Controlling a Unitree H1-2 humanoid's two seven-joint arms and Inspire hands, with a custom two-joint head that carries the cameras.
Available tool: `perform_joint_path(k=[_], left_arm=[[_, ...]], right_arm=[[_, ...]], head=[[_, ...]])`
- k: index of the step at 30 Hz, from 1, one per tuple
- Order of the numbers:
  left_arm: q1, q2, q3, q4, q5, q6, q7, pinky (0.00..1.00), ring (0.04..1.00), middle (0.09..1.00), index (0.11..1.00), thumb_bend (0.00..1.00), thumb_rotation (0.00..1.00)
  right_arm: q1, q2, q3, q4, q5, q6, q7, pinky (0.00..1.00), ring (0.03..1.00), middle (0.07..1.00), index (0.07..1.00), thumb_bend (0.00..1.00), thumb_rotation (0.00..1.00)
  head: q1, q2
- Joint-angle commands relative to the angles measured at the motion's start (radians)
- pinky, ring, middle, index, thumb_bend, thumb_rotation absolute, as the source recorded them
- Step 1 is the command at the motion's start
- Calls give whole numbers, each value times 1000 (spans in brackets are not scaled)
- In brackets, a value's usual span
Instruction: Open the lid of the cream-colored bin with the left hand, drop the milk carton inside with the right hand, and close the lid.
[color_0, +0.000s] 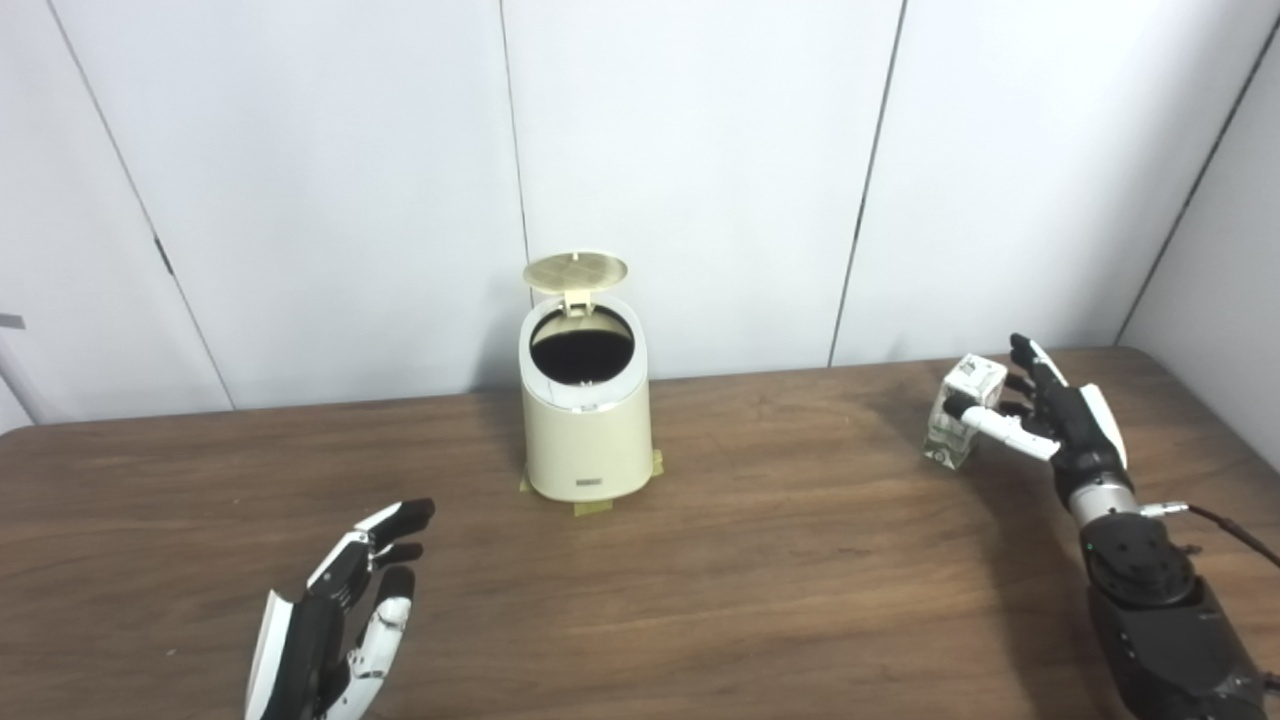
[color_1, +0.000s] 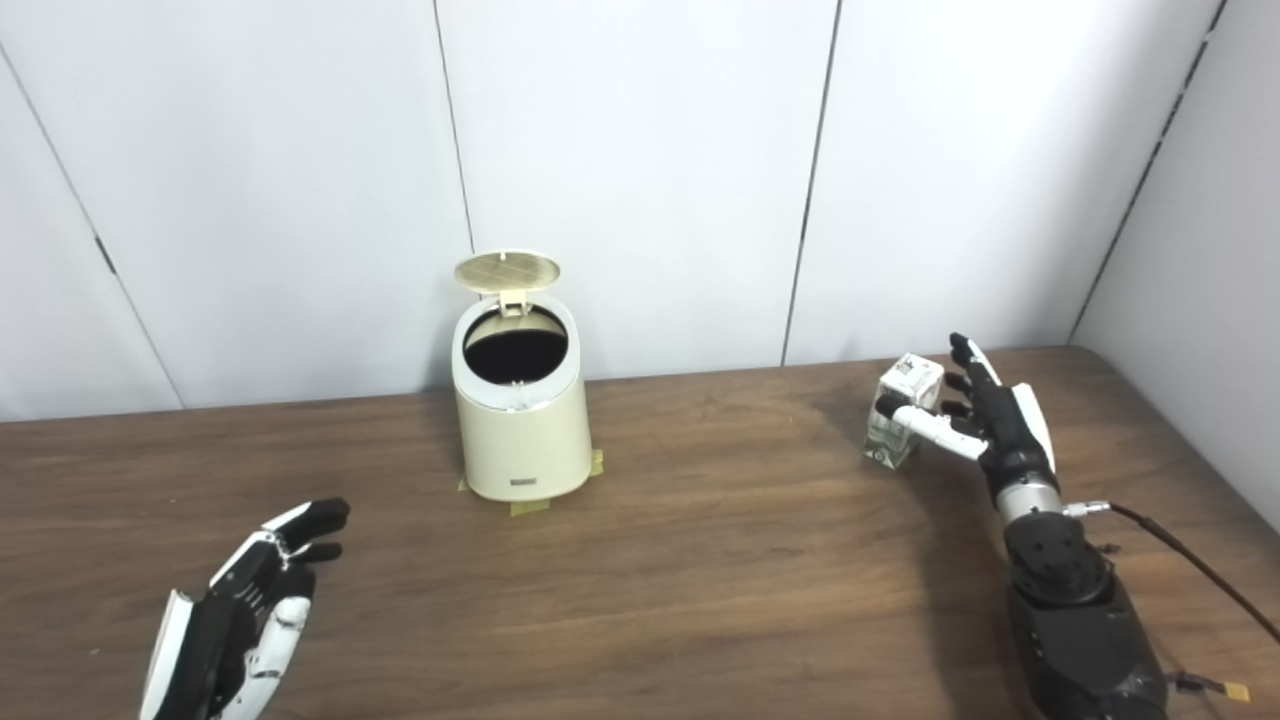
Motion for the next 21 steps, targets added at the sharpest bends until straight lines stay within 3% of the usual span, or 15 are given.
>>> perform_joint_path(k=[1, 4, 8, 13, 21], left_arm=[[21, -10, -8, -10, 7, -13, -6, 734, 806, 806, 781, 336, 728], [22, -7, -9, -12, 6, -15, -6, 728, 801, 805, 779, 329, 717], [22, -8, -7, -17, 10, -7, -4, 727, 799, 804, 783, 321, 702], [22, -10, -6, -16, 21, -3, 1, 727, 803, 806, 783, 314, 690], [17, -9, -9, -8, 29, -16, 2, 713, 796, 801, 781, 303, 688]], right_arm=[[-45, -11, -3, -24, 11, -37, -9, 806, 895, 932, 937, 1000, 460], [-49, -8, -3, -12, 27, -54, 2, 727, 871, 922, 929, 1000, 445], [-56, -15, 15, 0, 4, -42, -7, 751, 830, 869, 890, 1000, 411], [-57, -8, 20, -20, -6, 20, -24, 742, 798, 823, 862, 1000, 344], [-69, -41, 68, -50, -58, 124, -6, 687, 747, 779, 834, 1000, 317]], head=[[0, 2], [-1, 3], [-1, 4], [-3, 4], [-5, 1]])
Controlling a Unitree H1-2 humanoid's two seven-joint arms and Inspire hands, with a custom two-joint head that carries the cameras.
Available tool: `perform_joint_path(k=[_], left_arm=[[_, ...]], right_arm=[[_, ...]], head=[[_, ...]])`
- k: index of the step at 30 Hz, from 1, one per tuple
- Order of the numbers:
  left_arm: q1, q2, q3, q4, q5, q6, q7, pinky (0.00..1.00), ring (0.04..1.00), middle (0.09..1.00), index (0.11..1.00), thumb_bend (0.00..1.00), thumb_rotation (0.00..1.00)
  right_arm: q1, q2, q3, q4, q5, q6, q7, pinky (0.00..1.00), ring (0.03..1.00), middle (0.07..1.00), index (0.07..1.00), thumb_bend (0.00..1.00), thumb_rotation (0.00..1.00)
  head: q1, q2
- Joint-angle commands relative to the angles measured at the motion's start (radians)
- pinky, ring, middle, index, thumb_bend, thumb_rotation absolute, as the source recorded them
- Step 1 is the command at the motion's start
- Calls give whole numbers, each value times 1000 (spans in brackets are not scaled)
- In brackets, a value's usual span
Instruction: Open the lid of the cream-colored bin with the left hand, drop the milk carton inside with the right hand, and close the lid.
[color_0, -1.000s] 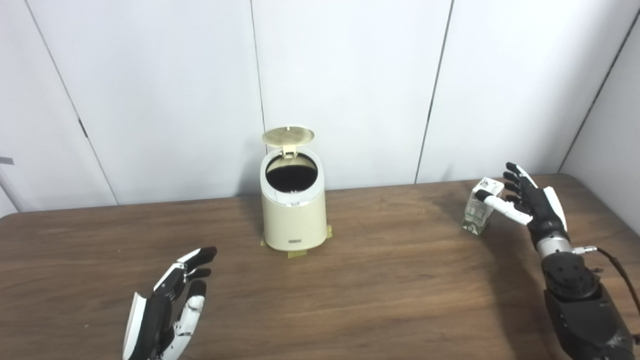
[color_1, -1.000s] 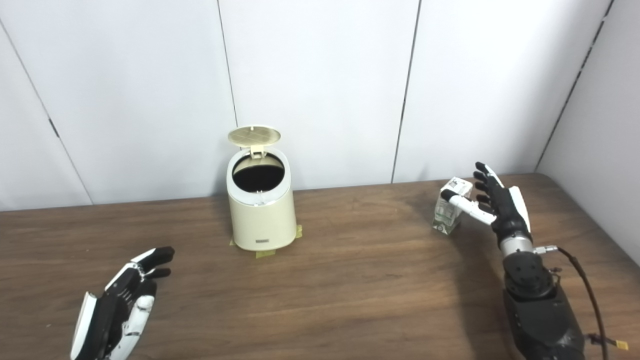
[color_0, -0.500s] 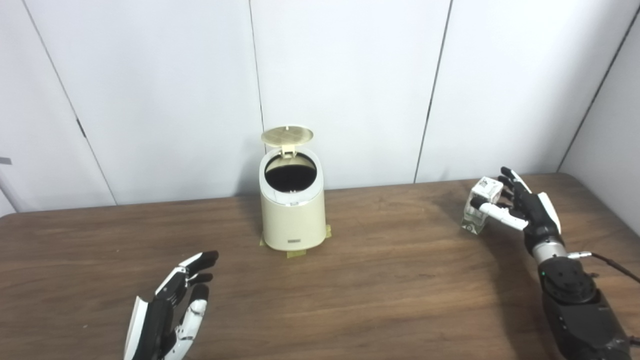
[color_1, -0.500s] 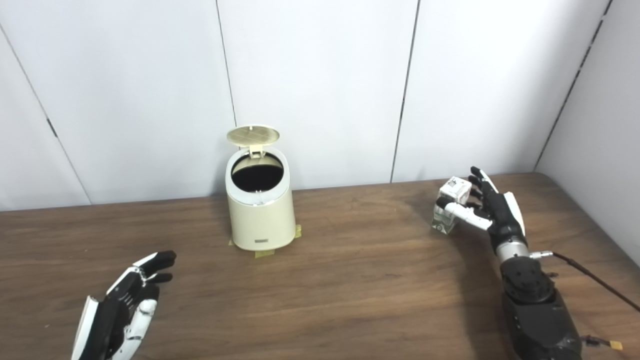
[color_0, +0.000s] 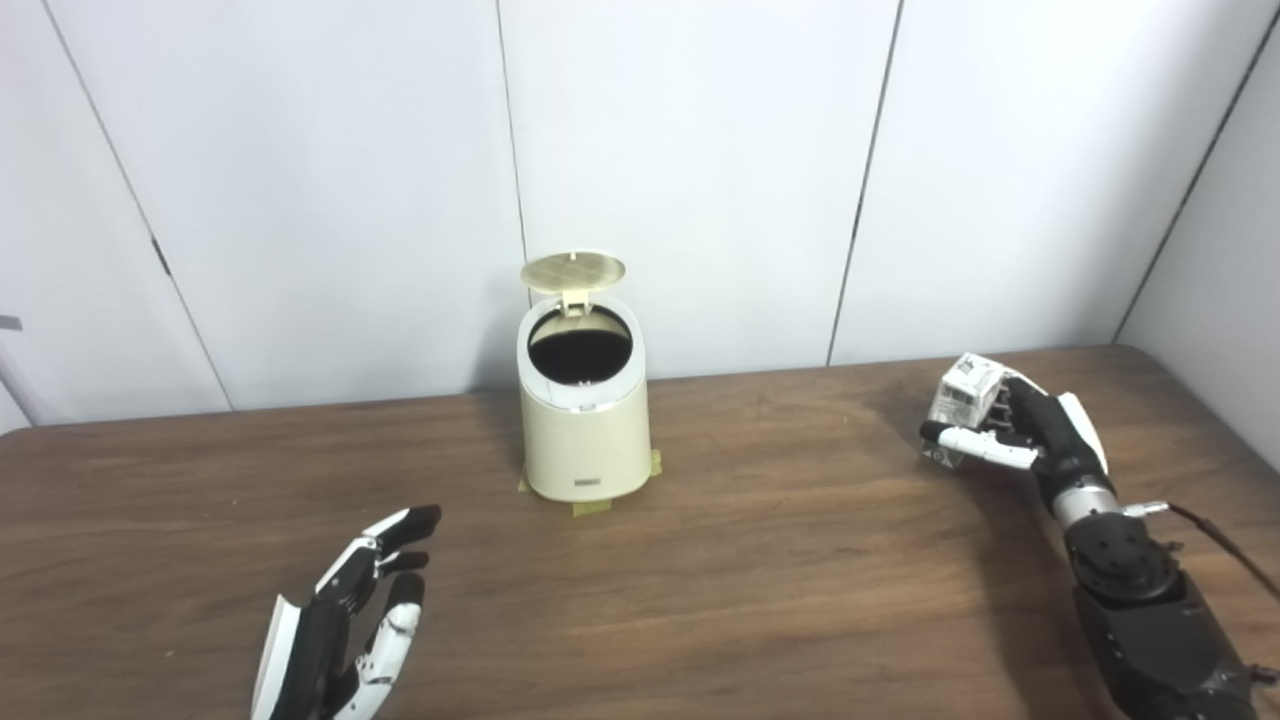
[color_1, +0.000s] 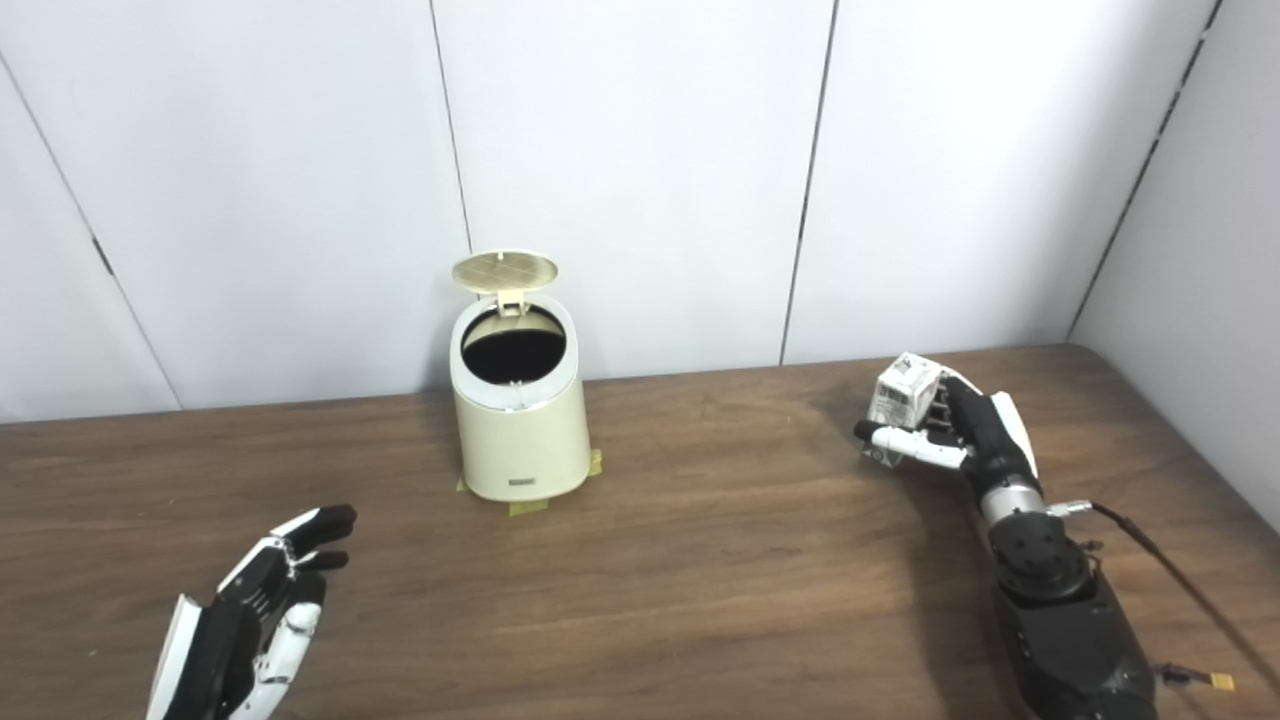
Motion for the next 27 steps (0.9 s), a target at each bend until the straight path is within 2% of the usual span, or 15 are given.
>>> perform_joint_path(k=[1, 9, 15, 18, 19, 20, 21, 23, 25, 26, 27], left_arm=[[10, -12, -3, 3, 9, -22, 3, 721, 798, 800, 779, 312, 686], [10, -13, -5, -2, 7, -12, 1, 718, 796, 799, 778, 318, 676], [10, -13, -5, -3, 4, -17, 2, 716, 795, 800, 780, 307, 662], [10, -11, -5, -4, 25, -26, 6, 704, 789, 796, 777, 306, 674], [9, -9, -6, -3, 31, -36, 7, 697, 785, 794, 776, 309, 664], [9, -6, -8, -4, 36, -45, 7, 688, 778, 789, 771, 311, 642], [9, -4, -9, -3, 38, -55, 8, 683, 773, 786, 767, 312, 631], [8, -4, -10, -1, 39, -67, 10, 673, 763, 779, 759, 305, 591], [12, -7, -7, -7, 45, -55, 11, 685, 769, 780, 759, 298, 573], [14, -8, -5, -12, 51, -47, 11, 702, 782, 787, 763, 297, 589], [16, -6, -4, -15, 57, -44, 11, 709, 788, 789, 762, 298, 593]], right_arm=[[-58, -35, 7, -39, -15, 18, 6, 675, 738, 773, 825, 1000, 311], [-61, -40, 9, -54, -13, 51, 16, 651, 713, 747, 808, 992, 263], [-60, -24, -13, -43, 1, 29, -21, 634, 691, 721, 775, 990, 237], [-66, 1, -36, -9, 0, -35, -94, 567, 630, 676, 686, 835, 198], [-70, 13, -48, 10, 2, -59, -127, 540, 593, 636, 591, 677, 168], [-75, 24, -57, 29, 4, -82, -156, 515, 557, 592, 530, 577, 145], [-78, 31, -62, 45, -2, -101, -183, 502, 536, 567, 509, 543, 134], [-82, 37, -57, 60, -30, -117, -233, 473, 511, 513, 483, 528, 27], [-84, 43, -48, 66, -61, -121, -285, 407, 478, 497, 482, 529, 7], [-86, 46, -45, 72, -69, -126, -302, 340, 422, 457, 487, 530, 2], [-86, 47, -43, 77, -74, -135, -315, 316, 401, 441, 488, 530, 1]], head=[[0, 0], [-1, 1], [0, 3], [0, 4], [3, 5], [4, 6], [4, 6], [3, 6], [3, 8], [3, 8], [5, 10]])
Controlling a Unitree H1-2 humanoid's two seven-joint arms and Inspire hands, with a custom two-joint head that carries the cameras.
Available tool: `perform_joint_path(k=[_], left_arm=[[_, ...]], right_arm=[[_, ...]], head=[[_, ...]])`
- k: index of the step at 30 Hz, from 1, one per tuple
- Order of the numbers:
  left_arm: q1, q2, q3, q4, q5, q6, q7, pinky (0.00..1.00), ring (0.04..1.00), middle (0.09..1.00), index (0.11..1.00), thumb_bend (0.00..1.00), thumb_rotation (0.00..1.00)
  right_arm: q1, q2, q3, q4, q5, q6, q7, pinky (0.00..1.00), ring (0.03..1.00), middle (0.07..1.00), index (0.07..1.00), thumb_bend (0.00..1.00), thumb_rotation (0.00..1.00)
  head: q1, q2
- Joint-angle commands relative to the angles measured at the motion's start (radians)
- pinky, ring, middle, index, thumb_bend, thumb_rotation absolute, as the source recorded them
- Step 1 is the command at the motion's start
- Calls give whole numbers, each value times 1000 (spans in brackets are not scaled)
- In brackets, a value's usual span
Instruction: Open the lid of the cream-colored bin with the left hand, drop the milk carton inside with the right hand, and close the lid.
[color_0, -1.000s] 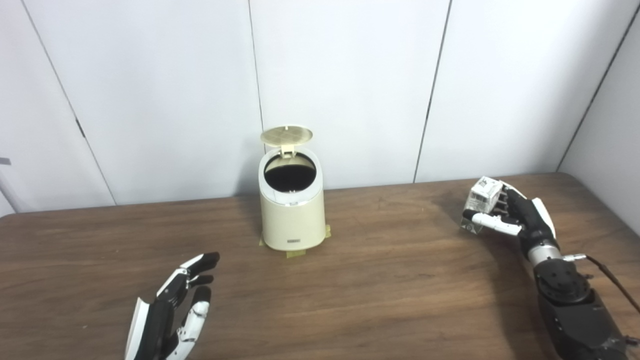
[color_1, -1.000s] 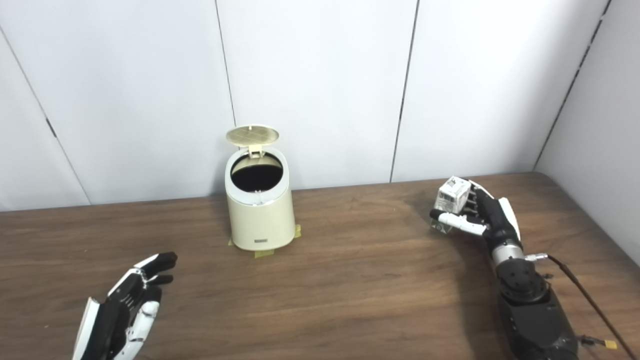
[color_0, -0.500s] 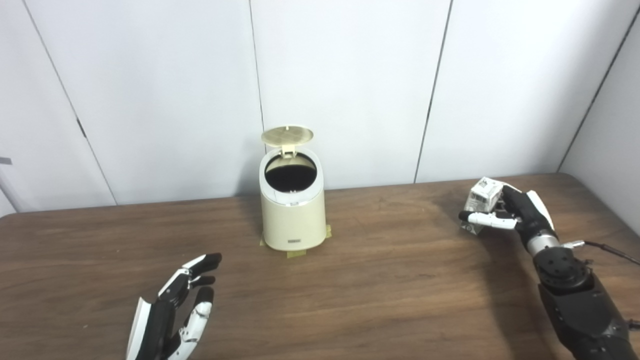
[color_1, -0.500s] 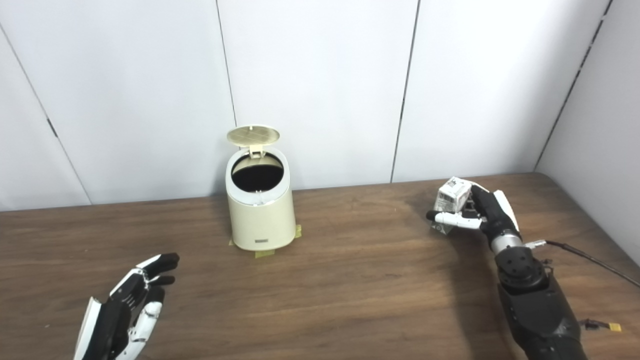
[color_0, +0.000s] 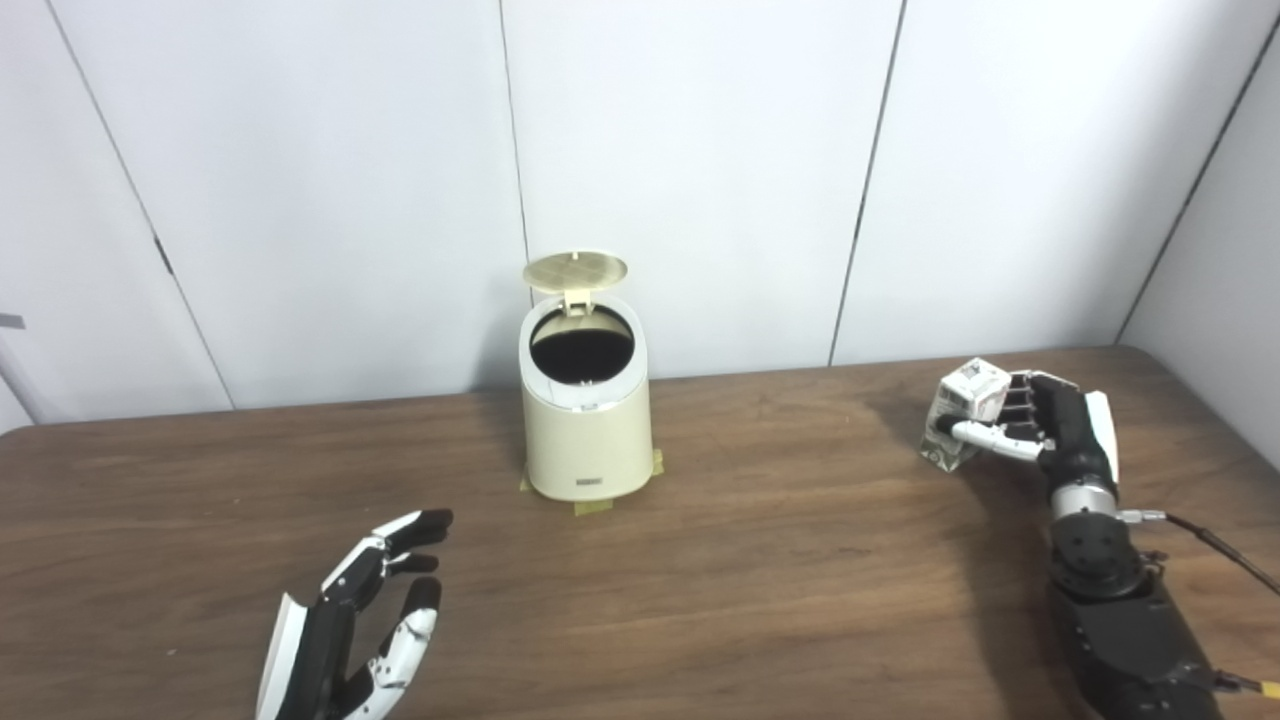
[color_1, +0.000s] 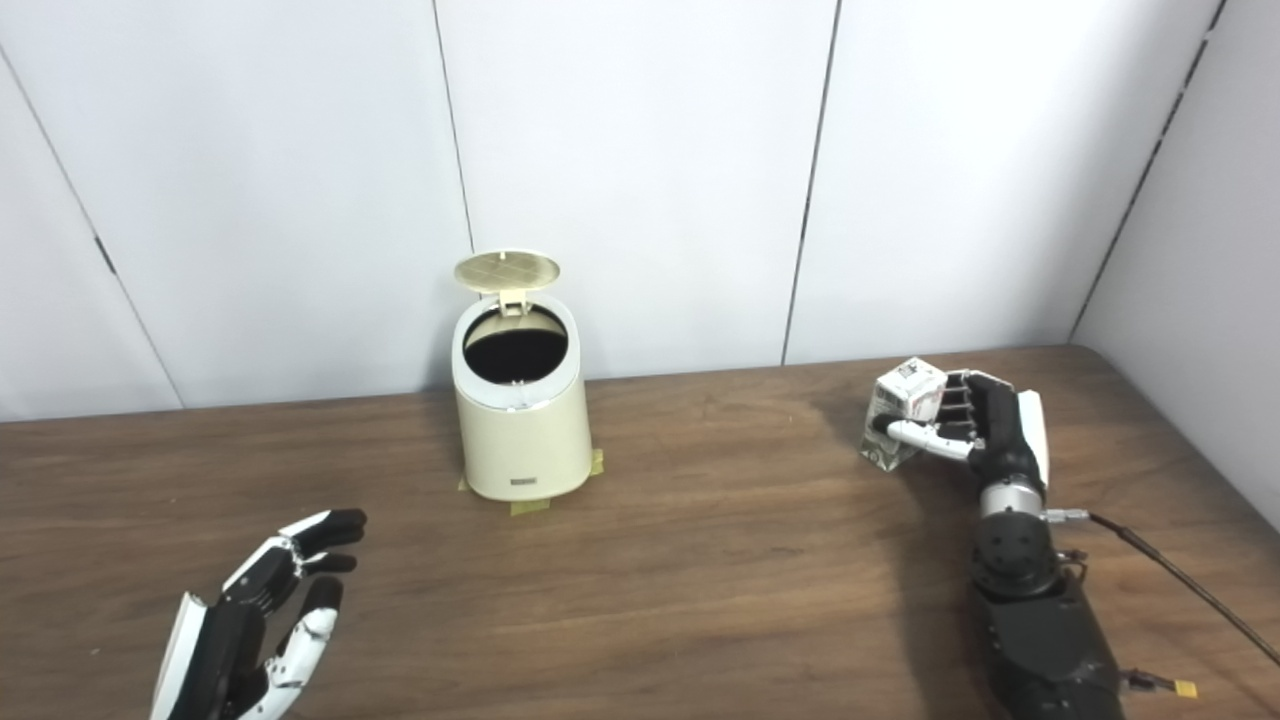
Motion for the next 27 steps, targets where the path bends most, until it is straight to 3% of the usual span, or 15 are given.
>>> perform_joint_path(k=[1, 3, 7, 12, 16, 27], left_arm=[[16, -6, 4, -11, 24, -13, 8, 713, 791, 790, 759, 303, 595], [16, -4, 4, -10, 28, -17, 9, 709, 788, 786, 749, 343, 622], [15, -2, 2, -7, 23, -19, 5, 708, 782, 777, 740, 336, 603], [12, -2, -2, 6, 15, -25, 3, 683, 771, 778, 750, 334, 531], [11, -7, -2, 11, 18, -21, 6, 692, 775, 776, 745, 332, 523], [6, -14, -5, 12, 27, -13, 10, 718, 789, 776, 742, 326, 533]], right_arm=[[-54, -22, 2, -10, -24, -56, -46, 294, 380, 426, 490, 529, 0], [-52, -23, 6, -6, -29, -67, -56, 309, 399, 431, 490, 531, 0], [-56, -25, 7, 15, -23, -95, -61, 258, 342, 405, 493, 527, 0], [-58, -27, 8, 30, -22, -108, -59, 339, 423, 460, 488, 531, 0], [-55, -26, 5, 25, -9, -118, -46, 332, 413, 453, 490, 531, 0], [1, 55, 0, -303, 48, -87, 16, 412, 467, 493, 477, 529, 0]], head=[[-3, 1], [-5, 1], [-2, 0], [-5, -3], [-4, -4], [-4, -5]])
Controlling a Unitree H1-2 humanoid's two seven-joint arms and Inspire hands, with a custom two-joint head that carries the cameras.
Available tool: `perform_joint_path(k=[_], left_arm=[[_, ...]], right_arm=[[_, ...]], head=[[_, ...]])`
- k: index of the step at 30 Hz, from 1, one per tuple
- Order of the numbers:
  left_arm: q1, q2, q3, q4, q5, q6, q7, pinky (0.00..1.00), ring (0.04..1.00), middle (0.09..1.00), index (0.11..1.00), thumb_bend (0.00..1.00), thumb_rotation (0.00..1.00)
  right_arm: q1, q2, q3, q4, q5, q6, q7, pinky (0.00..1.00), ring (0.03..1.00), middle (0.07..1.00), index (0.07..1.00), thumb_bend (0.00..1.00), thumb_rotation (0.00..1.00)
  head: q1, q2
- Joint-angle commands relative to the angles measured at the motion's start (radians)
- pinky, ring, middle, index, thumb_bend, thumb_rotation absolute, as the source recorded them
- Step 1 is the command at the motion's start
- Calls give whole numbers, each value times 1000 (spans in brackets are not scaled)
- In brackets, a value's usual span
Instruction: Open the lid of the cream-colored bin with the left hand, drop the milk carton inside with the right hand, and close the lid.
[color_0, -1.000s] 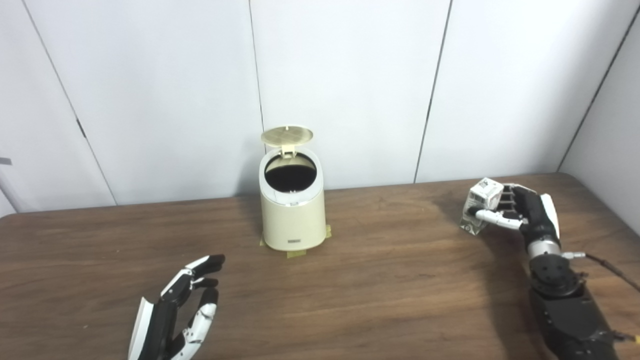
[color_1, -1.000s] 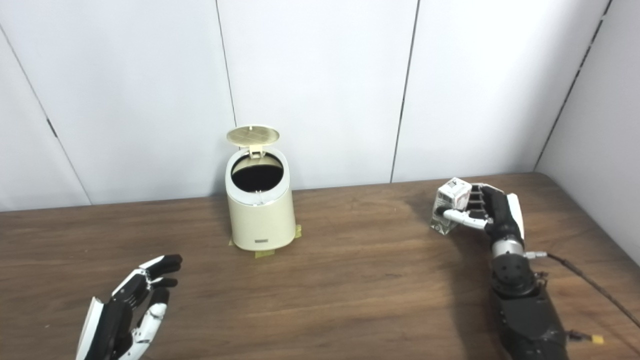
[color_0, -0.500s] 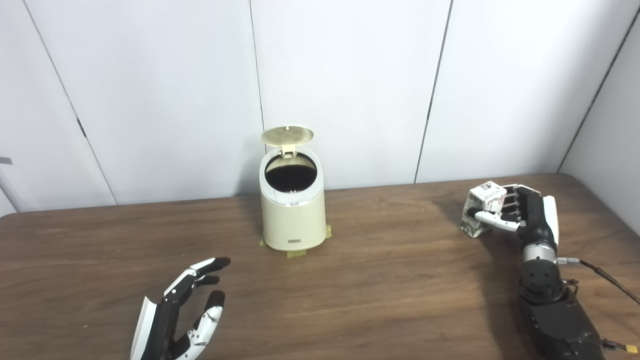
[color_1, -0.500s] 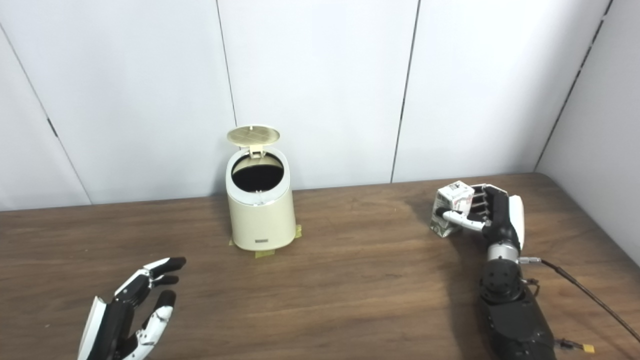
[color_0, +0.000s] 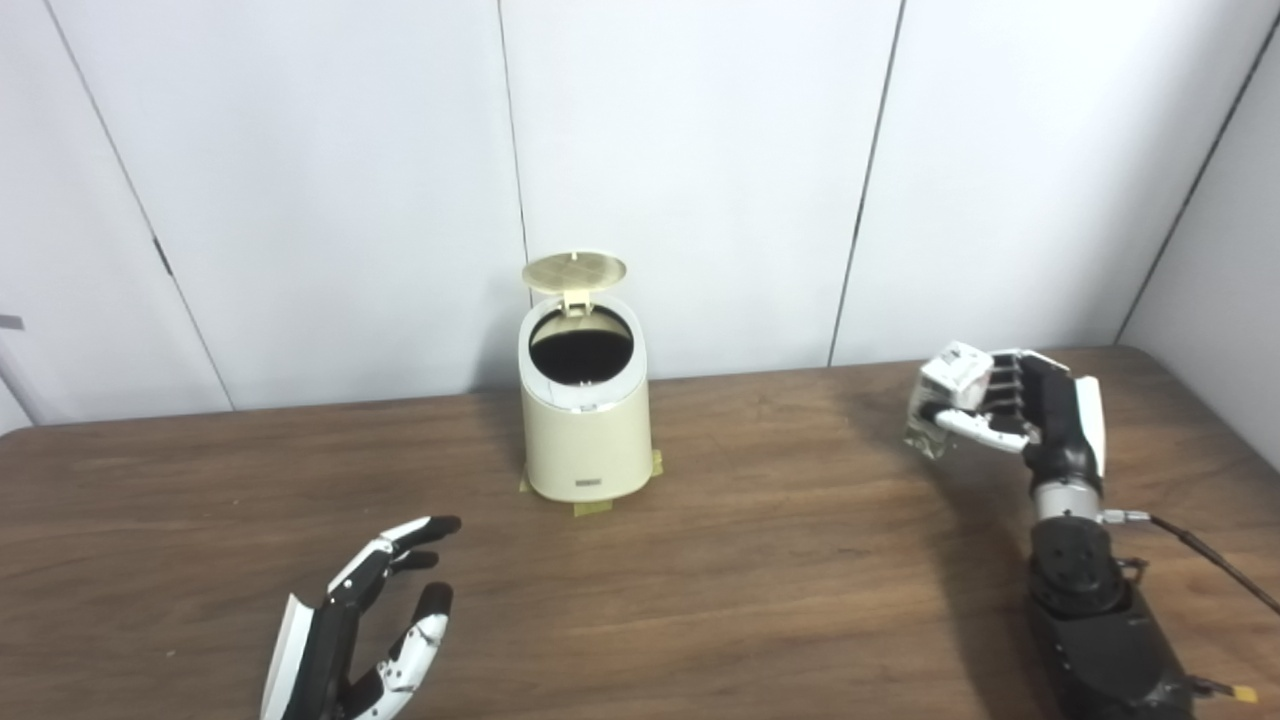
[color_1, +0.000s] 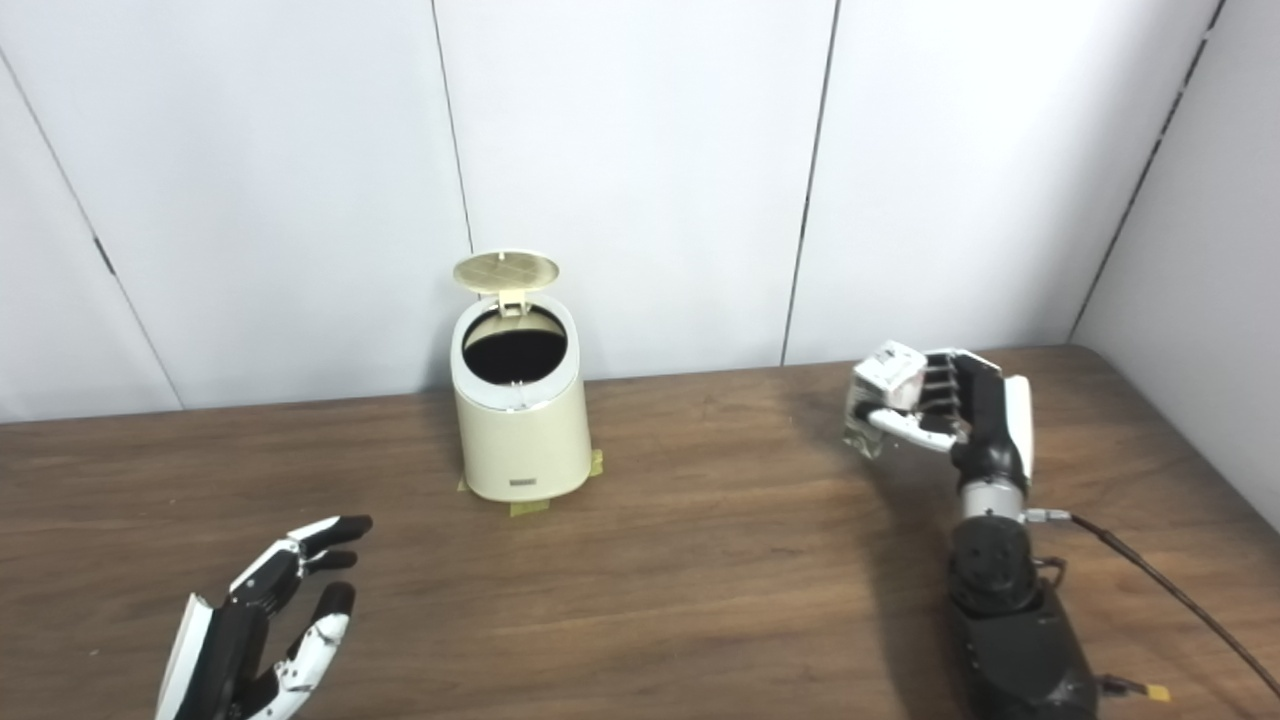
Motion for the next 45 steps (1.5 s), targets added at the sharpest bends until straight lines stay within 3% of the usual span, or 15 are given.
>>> perform_joint_path(k=[1, 3, 7, 14, 17, 21, 23, 26, 30, 33, 39, 45], left_arm=[[5, -15, -2, 16, 20, -23, 13, 707, 783, 771, 739, 327, 533], [4, -14, -2, 17, 29, -28, 16, 704, 782, 769, 737, 333, 538], [4, -14, -3, 13, 39, -27, 19, 696, 780, 768, 734, 352, 552], [7, -24, -11, 9, 46, -19, 22, 686, 777, 769, 740, 352, 562], [4, -26, -12, 12, 40, -11, 20, 682, 771, 771, 745, 344, 556], [0, -31, -11, 21, 42, -18, 28, 669, 761, 771, 744, 342, 566], [0, -36, -9, 25, 44, -20, 34, 654, 752, 764, 740, 373, 565], [-1, -39, -12, 33, 45, -28, 41, 666, 761, 765, 740, 395, 570], [0, -42, -17, 37, 54, -31, 45, 686, 775, 771, 744, 396, 584], [3, -45, -21, 35, 67, -28, 51, 694, 782, 773, 747, 392, 598], [9, -48, -31, 24, 83, -18, 63, 700, 794, 775, 746, 381, 584], [19, -54, -34, 18, 82, -11, 68, 700, 802, 781, 749, 391, 582]], right_arm=[[-52, 0, -9, -99, 22, -14, 19, 401, 455, 485, 482, 529, 0], [-41, 22, 7, -198, 18, 17, 44, 392, 442, 474, 488, 529, 0], [-32, 41, 49, -318, -10, 12, 94, 338, 414, 463, 521, 518, 0], [-42, 95, 73, -410, 48, 6, 171, 388, 442, 482, 493, 520, 0], [-43, 117, 104, -455, 12, 5, 191, 384, 439, 489, 493, 521, 0], [-54, 133, 144, -459, -3, -97, 216, 348, 419, 476, 515, 519, 0], [-68, 151, 162, -447, -18, -159, 216, 396, 446, 472, 503, 519, 0], [-88, 178, 181, -430, -42, -214, 214, 340, 415, 476, 523, 516, 0], [-119, 199, 199, -377, -93, -307, 199, 300, 396, 475, 533, 514, 0], [-143, 203, 230, -346, -123, -331, 172, 361, 433, 473, 509, 517, 0], [-206, 162, 389, -279, -181, -331, 30, 373, 437, 485, 495, 519, 0], [-278, 141, 511, -206, -197, -331, -82, 333, 417, 502, 491, 517, 0]], head=[[1, 2], [4, 2], [6, 2], [8, -2], [10, -5], [21, -8], [23, -10], [34, -13], [44, -15], [52, -15], [70, -18], [86, -18]])
